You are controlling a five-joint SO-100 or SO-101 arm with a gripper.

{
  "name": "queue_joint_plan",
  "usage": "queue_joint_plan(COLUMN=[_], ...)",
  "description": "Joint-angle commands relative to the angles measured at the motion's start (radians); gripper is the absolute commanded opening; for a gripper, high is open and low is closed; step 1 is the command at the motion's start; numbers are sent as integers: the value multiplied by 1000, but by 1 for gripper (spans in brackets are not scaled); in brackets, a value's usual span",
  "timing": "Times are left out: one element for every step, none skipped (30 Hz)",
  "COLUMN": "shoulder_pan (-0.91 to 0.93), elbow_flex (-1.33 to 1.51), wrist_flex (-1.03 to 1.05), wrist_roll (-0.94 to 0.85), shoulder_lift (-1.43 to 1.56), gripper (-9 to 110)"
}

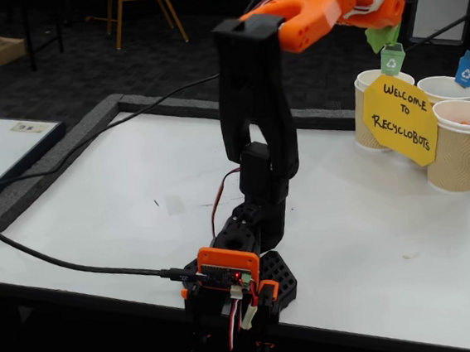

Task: Sort rubbish by color.

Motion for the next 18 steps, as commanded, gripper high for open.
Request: queue_joint_plan(shoulder_pan=[-15, -12, -9, -5, 2, 6, 11, 14, 15, 18, 18, 18, 21, 23, 26, 29, 31, 31], elbow_flex=[-184, -189, -196, -202, -210, -215, -216, -216, -215, -212, -209, -202, -198, -195, -195, -195, -195, -195], wrist_flex=[-124, -143, -158, -172, -183, -187, -190, -190, -189, -189, -189, -189, -183, -173, -158, -144, -132, -126], wrist_roll=[-25, -26, -26, -26, -26, -26, -26, -26, -26, -26, -26, -26, -26, -26, -26, -26, -26, -26], shoulder_lift=[-26, -43, -58, -74, -87, -97, -106, -112, -118, -121, -124, -124, -124, -124, -124, -123, -123, -123], gripper=[0, 0, 0, 0, 0, 0, 0, 0, 0, 0, 0, 0, 3, 8, 12, 15, 16, 17])
